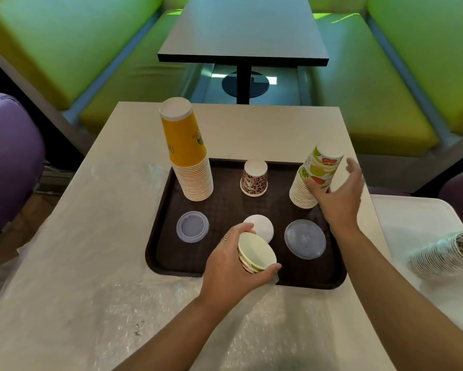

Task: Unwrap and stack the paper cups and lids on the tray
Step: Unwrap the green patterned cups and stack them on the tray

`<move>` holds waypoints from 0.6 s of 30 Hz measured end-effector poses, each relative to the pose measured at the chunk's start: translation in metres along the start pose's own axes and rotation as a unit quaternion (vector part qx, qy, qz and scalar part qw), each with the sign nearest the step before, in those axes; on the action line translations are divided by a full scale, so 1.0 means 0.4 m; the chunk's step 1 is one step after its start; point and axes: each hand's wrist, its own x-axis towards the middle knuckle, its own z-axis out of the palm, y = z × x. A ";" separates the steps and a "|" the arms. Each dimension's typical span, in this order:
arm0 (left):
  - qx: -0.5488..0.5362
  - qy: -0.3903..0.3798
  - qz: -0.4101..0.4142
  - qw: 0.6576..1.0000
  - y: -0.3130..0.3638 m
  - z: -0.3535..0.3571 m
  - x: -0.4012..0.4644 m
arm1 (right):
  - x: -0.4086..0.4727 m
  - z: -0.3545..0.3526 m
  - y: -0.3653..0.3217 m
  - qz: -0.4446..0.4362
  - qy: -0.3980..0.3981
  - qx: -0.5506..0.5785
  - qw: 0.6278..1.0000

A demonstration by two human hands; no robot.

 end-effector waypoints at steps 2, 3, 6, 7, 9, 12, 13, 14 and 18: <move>-0.001 0.002 0.001 1.000 -0.001 -0.002 -0.003 | -0.064 -0.021 -0.032 -0.086 0.039 0.022 0.995; -0.002 0.004 0.003 1.000 -0.002 -0.004 -0.005 | -0.100 -0.032 -0.052 -0.117 0.011 0.046 0.992; -0.017 0.011 0.018 1.000 -0.002 -0.009 -0.011 | -0.197 -0.050 -0.104 -0.137 -0.242 0.044 0.960; -0.026 0.012 0.024 0.999 -0.002 -0.011 -0.014 | -0.221 -0.048 -0.108 -0.141 -0.331 0.005 0.933; -0.038 0.016 0.032 0.999 -0.002 -0.016 -0.022 | -0.256 -0.039 -0.107 -0.137 -0.446 -0.042 0.884; -0.043 0.025 0.042 0.998 -0.006 -0.021 -0.034 | -0.281 -0.038 -0.116 -0.102 -0.503 -0.039 0.857; -0.042 0.024 0.049 0.998 -0.009 -0.021 -0.039 | -0.286 -0.041 -0.120 -0.097 -0.509 -0.033 0.855; -0.040 0.021 0.059 0.997 -0.015 -0.022 -0.046 | -0.290 -0.045 -0.126 -0.096 -0.512 -0.027 0.853; -0.022 0.015 0.081 0.996 -0.051 -0.019 -0.074 | -0.314 -0.052 -0.142 -0.107 -0.505 -0.034 0.856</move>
